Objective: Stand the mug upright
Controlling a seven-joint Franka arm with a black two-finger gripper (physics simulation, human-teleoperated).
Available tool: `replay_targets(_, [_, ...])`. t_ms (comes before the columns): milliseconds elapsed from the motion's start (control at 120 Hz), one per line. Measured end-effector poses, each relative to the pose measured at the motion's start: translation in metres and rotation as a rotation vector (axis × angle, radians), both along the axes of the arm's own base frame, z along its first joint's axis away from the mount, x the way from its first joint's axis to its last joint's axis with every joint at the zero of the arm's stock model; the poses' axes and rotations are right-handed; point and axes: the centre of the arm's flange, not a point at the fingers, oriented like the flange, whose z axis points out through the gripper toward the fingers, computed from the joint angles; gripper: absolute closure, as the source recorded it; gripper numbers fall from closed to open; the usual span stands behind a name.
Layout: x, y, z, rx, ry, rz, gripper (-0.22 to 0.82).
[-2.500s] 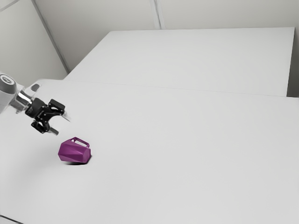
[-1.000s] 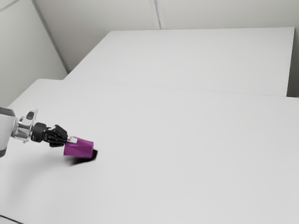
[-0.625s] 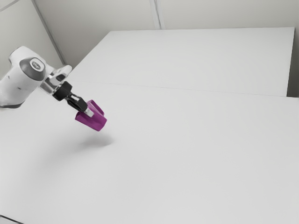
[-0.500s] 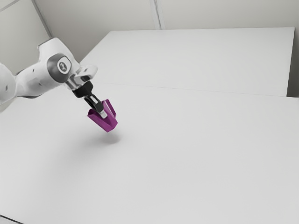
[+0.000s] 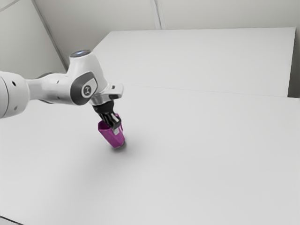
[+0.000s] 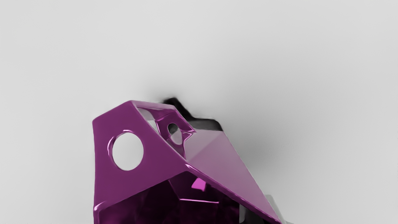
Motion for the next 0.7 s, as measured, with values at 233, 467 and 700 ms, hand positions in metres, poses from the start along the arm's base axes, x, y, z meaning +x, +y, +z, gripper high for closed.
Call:
replay_targets(233, [-0.006,0.008,-0.012,0.0,0.007,0.136,0.63])
replay_targets(467, [-0.005,0.011,-0.01,-0.001,-0.003,0.218,0.22])
replay_targets(700, [0.013,-0.004,0.167,-0.016,-0.192,0.236,0.07])
